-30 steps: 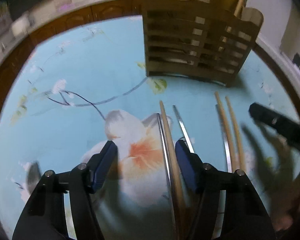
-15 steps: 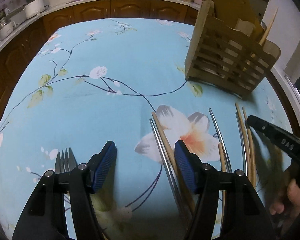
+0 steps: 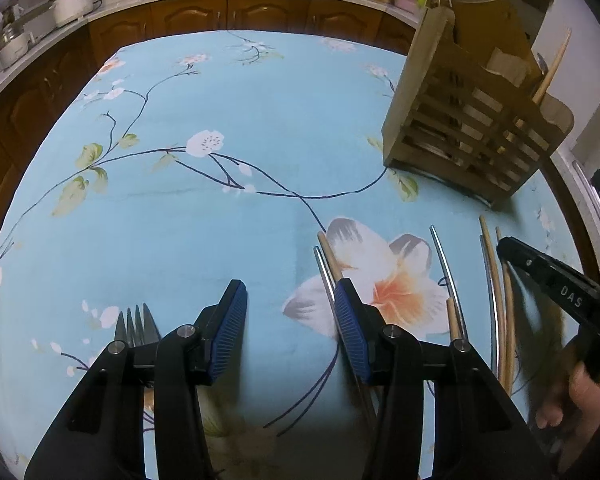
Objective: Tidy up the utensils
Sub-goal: 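Close the right gripper on a wooden chopstick while the left closes on a metal chopstick, then lift both held chopsticks and carry them above the wooden holder, then lower the chopsticks into the holder and open both grippers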
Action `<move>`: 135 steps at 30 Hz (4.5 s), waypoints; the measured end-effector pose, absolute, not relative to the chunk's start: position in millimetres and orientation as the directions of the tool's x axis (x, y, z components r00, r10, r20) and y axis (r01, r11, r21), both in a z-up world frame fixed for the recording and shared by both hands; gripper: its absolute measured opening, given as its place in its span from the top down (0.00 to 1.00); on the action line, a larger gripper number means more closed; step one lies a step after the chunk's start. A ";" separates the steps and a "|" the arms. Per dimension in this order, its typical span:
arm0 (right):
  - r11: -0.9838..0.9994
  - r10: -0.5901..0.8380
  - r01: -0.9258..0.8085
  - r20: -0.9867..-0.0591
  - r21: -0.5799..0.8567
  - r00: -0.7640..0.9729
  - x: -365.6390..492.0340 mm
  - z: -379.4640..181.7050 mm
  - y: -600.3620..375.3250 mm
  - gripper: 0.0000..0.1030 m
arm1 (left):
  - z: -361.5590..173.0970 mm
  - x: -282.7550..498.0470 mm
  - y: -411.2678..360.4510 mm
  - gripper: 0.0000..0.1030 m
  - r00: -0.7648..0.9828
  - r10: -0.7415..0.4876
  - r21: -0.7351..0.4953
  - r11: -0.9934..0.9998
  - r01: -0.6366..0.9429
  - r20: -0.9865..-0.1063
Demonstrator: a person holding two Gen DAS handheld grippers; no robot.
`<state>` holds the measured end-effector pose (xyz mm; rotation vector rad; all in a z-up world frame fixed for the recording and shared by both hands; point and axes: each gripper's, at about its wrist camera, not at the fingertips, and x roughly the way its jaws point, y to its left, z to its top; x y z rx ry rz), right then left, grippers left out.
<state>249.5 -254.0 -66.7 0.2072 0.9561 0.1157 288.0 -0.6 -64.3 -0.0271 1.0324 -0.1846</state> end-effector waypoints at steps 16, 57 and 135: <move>0.992 0.121 -0.045 -0.803 0.117 0.584 262.8 -67.7 -234.4 0.89 | -67.7 287.7 -42.2 0.92 0.531 -0.089 0.052 0.968 0.244 -0.843; 0.945 0.287 -0.087 -0.677 0.314 0.677 196.5 1.3 -258.6 0.95 | -31.7 248.0 -20.4 0.96 0.544 -0.240 -0.100 0.957 0.274 -0.804; 0.957 0.132 -0.036 -0.325 0.287 0.937 286.3 106.3 -303.4 0.95 | 102.4 356.1 -51.3 0.96 0.891 -0.278 -0.271 0.945 0.186 -0.359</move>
